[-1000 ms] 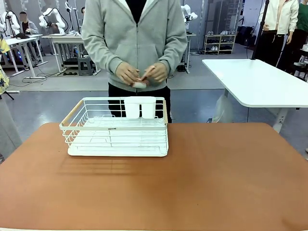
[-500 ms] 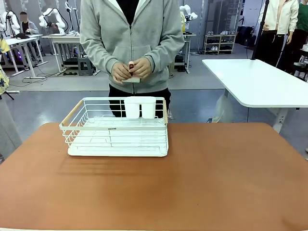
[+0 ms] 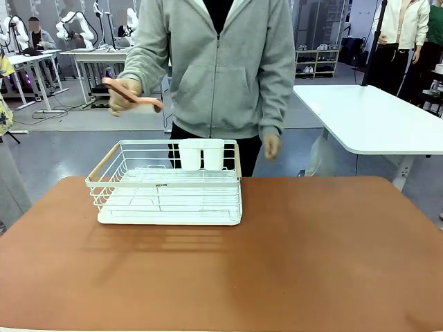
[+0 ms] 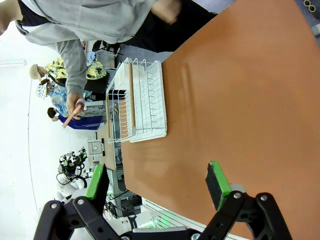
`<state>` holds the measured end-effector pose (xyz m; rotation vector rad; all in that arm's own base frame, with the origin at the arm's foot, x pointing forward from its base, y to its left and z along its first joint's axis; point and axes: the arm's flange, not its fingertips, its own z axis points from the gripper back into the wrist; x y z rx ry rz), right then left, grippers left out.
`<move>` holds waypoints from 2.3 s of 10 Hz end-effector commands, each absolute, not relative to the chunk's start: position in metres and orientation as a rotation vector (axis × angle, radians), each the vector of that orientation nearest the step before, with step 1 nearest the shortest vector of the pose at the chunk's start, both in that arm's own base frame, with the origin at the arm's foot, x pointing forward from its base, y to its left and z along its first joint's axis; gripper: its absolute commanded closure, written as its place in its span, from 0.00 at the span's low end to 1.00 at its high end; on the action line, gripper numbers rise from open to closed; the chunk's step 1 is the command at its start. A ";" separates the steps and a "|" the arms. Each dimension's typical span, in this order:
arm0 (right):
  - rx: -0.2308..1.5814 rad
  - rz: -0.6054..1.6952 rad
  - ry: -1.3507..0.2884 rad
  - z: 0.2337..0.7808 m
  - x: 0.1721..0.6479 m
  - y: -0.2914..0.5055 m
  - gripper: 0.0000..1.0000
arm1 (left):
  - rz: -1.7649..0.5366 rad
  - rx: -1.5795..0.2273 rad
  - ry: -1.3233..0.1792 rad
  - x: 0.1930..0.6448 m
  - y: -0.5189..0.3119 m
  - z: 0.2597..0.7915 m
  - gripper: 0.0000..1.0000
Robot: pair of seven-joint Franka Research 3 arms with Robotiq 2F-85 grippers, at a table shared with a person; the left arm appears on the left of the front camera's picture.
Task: Clean the table.
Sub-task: Pick up the Lint Roller when the human hands it over.
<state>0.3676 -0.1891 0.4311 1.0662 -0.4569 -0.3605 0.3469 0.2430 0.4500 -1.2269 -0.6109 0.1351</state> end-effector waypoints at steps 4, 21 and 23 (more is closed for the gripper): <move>1.077 -0.361 -0.459 0.432 0.368 -0.189 0.00 | 0.132 -1.231 -0.613 0.345 0.245 0.450 0.00; 1.077 -0.361 -0.459 0.432 0.368 -0.189 0.00 | 0.587 -1.055 -0.301 0.421 0.116 0.510 0.00; 1.077 -0.361 -0.459 0.432 0.368 -0.189 0.00 | 0.627 -1.048 -0.311 0.426 0.106 0.499 0.00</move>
